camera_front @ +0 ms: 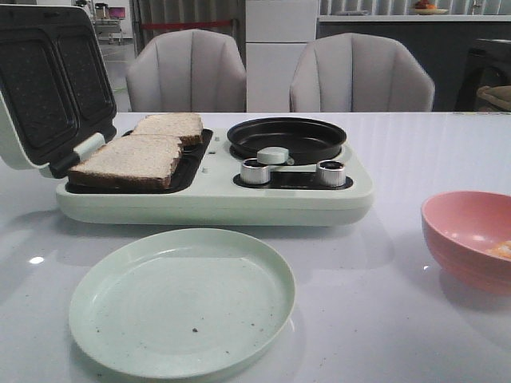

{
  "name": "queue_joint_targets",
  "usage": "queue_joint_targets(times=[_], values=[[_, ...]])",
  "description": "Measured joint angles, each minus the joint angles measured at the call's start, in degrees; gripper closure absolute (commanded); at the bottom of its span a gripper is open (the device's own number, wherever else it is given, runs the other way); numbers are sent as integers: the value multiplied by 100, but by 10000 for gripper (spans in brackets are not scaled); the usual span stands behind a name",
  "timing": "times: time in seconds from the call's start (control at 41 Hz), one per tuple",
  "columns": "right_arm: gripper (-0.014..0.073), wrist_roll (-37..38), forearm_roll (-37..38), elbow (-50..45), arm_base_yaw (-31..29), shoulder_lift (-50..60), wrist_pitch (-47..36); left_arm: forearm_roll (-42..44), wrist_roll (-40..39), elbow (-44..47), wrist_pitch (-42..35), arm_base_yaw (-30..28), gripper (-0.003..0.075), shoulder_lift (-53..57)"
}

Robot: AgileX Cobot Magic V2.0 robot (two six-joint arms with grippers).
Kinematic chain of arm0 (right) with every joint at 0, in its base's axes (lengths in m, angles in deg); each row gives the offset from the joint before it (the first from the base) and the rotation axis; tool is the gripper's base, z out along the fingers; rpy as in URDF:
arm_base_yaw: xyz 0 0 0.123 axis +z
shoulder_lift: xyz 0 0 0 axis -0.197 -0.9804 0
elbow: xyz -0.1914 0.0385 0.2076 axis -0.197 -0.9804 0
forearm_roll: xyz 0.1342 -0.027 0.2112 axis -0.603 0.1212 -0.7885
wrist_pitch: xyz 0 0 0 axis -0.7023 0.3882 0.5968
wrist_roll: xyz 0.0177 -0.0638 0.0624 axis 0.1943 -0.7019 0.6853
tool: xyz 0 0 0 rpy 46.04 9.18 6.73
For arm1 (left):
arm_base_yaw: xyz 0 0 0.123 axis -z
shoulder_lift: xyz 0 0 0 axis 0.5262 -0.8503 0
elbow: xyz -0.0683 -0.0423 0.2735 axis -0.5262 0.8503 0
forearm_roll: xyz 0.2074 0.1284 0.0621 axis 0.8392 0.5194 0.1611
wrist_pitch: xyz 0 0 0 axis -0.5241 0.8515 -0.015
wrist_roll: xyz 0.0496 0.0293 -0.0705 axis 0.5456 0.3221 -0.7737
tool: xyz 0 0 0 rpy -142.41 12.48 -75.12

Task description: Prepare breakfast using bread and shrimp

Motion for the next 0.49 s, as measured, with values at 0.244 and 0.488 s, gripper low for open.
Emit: queue_joint_targets(times=[0.244,0.488], values=[[102,8,0,0,0,0,0,-48,141,-361,146,426,619,-310],[102,8,0,0,0,0,0,-98,492,-361,287,688,619,-310]])
